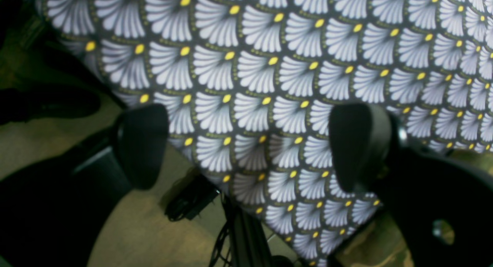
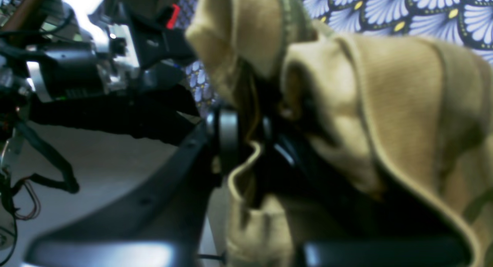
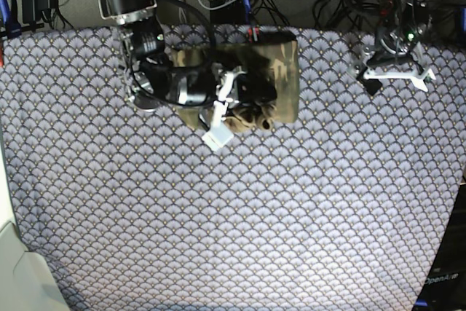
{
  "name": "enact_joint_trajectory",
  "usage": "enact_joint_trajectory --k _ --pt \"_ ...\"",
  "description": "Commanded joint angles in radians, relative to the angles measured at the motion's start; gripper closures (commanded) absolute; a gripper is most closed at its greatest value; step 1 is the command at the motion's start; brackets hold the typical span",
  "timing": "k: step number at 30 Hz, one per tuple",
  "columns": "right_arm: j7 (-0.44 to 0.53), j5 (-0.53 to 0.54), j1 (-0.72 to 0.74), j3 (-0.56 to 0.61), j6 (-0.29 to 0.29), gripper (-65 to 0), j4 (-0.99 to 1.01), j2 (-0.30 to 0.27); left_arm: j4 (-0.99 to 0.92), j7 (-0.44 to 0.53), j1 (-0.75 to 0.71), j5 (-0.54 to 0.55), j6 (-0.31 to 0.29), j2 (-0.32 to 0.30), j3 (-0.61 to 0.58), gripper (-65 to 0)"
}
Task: Fold the T-shirt properly
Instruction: 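Fold the held end with the right gripper over onto the bundle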
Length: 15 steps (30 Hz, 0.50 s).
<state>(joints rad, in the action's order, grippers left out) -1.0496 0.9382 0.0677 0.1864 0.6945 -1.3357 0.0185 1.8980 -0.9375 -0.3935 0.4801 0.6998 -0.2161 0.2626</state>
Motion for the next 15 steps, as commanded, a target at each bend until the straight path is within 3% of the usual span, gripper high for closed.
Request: enact_joint_trajectory --k 1,4,6,15 --pt "0.012 0.029 0.011 0.005 0.004 -14.4 -0.017 0.024 0.016 0.011 0.001 -0.002 -0.002 -0.009 0.002 -65.0" --pt "-0.01 0.029 0.011 0.035 0.004 -27.6 -0.017 0.03 0.018 0.01 0.001 -0.002 -0.002 -0.009 0.0 -65.0" --pt "-0.024 0.029 0.019 0.075 0.004 -32.3 -0.02 0.031 0.016 0.011 0.001 -0.002 -0.002 -0.009 0.002 -65.0" --pt "-0.022 0.058 0.024 0.117 0.004 -31.4 -0.202 0.025 0.015 0.01 0.001 -0.002 -0.002 -0.009 0.002 -65.0"
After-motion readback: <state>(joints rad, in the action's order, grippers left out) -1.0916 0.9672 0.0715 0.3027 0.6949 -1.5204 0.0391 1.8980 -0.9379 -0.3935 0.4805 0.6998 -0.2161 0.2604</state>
